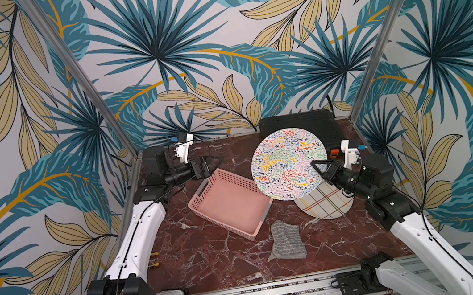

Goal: Wipe the wet plate dry
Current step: Place the plate on the plate.

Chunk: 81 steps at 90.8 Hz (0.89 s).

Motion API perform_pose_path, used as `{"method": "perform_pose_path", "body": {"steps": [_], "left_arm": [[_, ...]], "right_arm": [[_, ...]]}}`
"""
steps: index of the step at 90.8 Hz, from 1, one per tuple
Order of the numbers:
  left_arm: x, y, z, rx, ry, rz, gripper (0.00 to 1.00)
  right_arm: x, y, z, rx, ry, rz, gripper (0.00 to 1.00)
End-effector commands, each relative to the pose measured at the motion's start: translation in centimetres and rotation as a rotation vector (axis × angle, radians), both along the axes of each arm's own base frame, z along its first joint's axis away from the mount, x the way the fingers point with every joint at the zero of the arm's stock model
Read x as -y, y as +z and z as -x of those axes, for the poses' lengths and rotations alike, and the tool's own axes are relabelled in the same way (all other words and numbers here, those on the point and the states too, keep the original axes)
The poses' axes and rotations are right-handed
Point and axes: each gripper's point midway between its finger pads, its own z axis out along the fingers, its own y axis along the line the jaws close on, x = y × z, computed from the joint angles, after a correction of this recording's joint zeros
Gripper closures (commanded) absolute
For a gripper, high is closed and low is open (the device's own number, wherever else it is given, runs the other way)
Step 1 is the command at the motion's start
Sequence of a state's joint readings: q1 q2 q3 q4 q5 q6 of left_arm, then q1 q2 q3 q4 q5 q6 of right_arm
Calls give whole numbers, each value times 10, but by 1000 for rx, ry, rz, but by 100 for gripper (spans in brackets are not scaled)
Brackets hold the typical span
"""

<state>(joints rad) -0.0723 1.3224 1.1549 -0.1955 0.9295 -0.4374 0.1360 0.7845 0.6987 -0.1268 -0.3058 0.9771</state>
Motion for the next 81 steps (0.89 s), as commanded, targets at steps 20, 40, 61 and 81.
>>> {"method": "perform_pose_path", "body": {"steps": [20, 40, 61, 81], "left_arm": [[-14, -2, -9, 33, 84, -66, 0], [-16, -6, -11, 33, 95, -78, 0], [-16, -7, -11, 32, 94, -76, 0], [-16, -7, -11, 32, 95, -74, 0]], "right_arm": [[65, -99, 16, -218, -289, -185, 100], [93, -130, 15, -221, -378, -201, 100], [109, -140, 6, -216, -391, -230, 100], [122, -153, -1, -246, -408, -215, 100]]}}
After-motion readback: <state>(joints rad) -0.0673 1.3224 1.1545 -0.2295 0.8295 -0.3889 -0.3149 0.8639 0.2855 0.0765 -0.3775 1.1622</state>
